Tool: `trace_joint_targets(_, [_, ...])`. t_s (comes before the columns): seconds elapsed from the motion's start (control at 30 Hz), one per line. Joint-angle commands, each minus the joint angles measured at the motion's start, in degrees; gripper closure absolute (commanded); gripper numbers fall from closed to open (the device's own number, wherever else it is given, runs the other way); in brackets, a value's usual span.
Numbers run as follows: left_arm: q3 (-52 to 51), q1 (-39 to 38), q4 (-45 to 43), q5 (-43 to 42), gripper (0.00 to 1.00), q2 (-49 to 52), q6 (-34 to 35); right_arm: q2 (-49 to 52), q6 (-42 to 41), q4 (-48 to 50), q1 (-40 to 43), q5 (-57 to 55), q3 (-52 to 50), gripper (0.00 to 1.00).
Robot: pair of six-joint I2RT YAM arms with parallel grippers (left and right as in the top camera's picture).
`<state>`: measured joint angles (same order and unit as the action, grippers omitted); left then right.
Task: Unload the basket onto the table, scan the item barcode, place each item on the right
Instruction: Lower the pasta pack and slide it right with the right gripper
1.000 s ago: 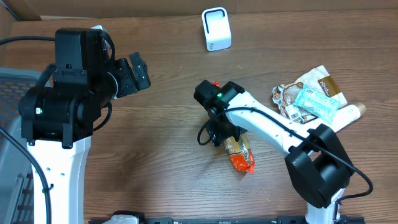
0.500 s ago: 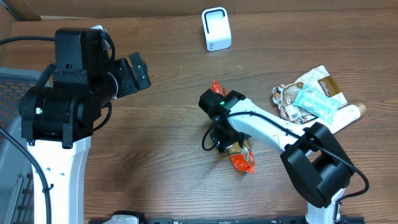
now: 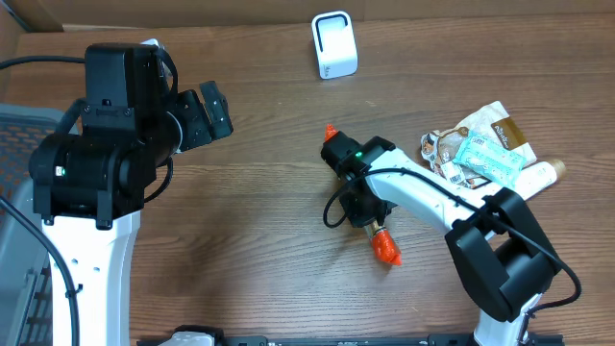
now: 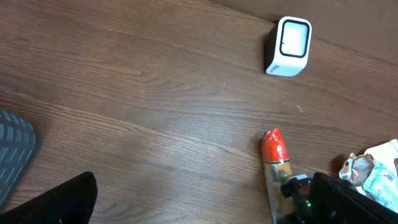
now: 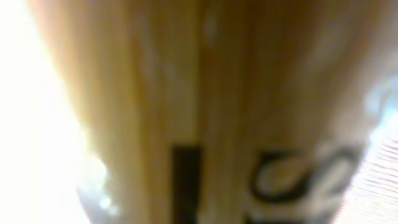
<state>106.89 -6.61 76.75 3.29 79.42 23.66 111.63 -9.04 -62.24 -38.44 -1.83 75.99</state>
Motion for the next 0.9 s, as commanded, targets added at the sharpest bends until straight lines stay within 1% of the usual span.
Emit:
trace_joint_targets(0.0, [0.9,0.2,-0.1,0.3,0.01,0.1,0.4,-1.9,5.3,0.6,1.2,14.2,3.1,0.96])
trace_joint_targets(0.13, [0.9,0.2,-0.1,0.3,0.00,0.1,0.4,-4.6,9.7,0.4,4.3,24.4,5.0,0.96])
trace_joint_targets(0.3, [0.9,0.2,-0.1,0.3,0.00,0.1,0.4,-6.8,11.1,0.5,8.9,31.4,5.6,0.96])
trace_joint_targets(0.43, [0.9,0.2,-0.1,0.3,0.00,0.1,0.4,-7.9,15.5,0.0,12.0,37.5,5.6,0.96])
trace_joint_targets(0.53, [0.9,0.2,-0.1,0.3,0.00,0.1,0.4,-8.7,16.5,-0.3,13.5,38.0,5.6,0.96])
trace_joint_targets(0.87, [0.9,0.2,-0.1,0.3,0.00,0.1,0.4,-10.3,18.2,-0.7,13.8,37.9,7.1,0.96])
